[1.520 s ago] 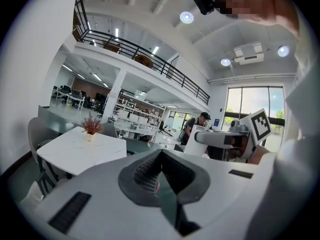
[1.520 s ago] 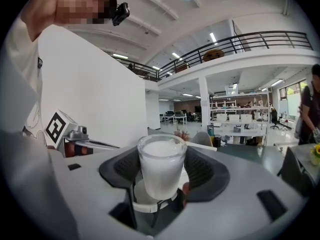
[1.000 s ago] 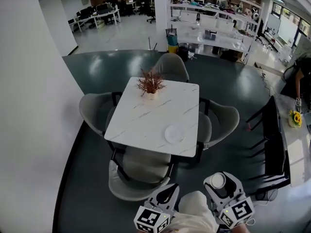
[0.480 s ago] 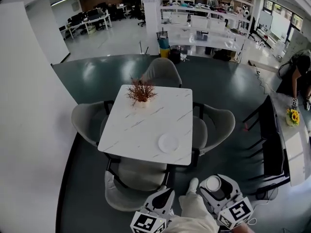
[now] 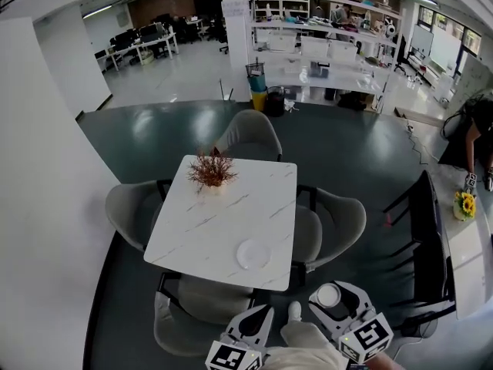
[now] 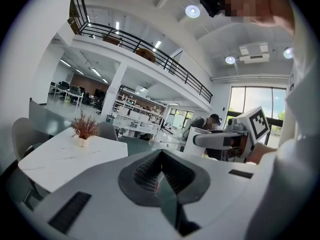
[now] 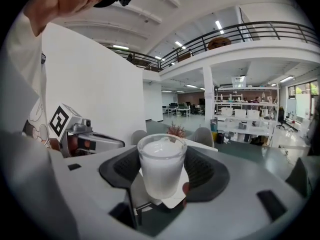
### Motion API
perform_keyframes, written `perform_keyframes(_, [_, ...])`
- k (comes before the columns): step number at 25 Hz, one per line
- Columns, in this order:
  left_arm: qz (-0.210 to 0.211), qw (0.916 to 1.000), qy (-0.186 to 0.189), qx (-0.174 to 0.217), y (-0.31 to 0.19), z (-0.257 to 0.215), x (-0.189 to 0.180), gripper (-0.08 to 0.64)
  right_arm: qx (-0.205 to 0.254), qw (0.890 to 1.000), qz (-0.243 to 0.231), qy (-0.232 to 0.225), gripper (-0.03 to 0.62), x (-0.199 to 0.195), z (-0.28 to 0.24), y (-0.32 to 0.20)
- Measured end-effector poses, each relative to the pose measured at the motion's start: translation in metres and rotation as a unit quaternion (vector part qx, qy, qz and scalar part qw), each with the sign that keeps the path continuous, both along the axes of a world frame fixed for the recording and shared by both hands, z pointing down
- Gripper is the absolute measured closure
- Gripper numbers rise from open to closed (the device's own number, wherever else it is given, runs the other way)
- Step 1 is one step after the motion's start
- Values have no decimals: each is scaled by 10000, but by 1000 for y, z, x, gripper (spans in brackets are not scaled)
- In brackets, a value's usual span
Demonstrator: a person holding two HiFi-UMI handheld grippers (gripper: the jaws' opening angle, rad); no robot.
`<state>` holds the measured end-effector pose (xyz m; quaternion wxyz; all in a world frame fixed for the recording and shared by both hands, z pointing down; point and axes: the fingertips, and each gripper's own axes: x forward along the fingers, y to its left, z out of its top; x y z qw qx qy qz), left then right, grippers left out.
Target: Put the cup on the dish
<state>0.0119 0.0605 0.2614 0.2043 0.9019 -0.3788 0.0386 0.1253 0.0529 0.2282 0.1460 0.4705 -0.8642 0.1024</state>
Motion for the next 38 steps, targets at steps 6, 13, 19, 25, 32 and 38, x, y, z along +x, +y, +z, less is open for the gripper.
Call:
perform_keyframes(6, [-272, 9996, -4, 116, -52, -8, 37, 554, 366, 9990, -270, 25, 322, 34, -14, -62])
perform_keyframes(13, [-595, 9980, -19, 199, -111, -10, 75, 554, 478, 9955, -819, -2, 322, 55, -11, -113])
perform_keyframes(19, [-996, 9948, -161, 155, -144, 4, 83, 554, 248, 9875, -1556, 73, 322, 53, 11, -137])
perform_keyframes(25, [-1280, 9896, -633, 152, -156, 30, 77, 554, 307, 9841, -1733, -248, 322, 44, 31, -162])
perform_keyframes(32, [-1618, 9846, -654, -110, -166, 54, 64, 554, 38, 9809, -1909, -361, 322, 32, 53, -179])
perform_keyframes(38, [-1694, 9837, -597, 29, -177, 59, 54, 554, -6, 9822, -1860, -266, 322, 22, 61, -192])
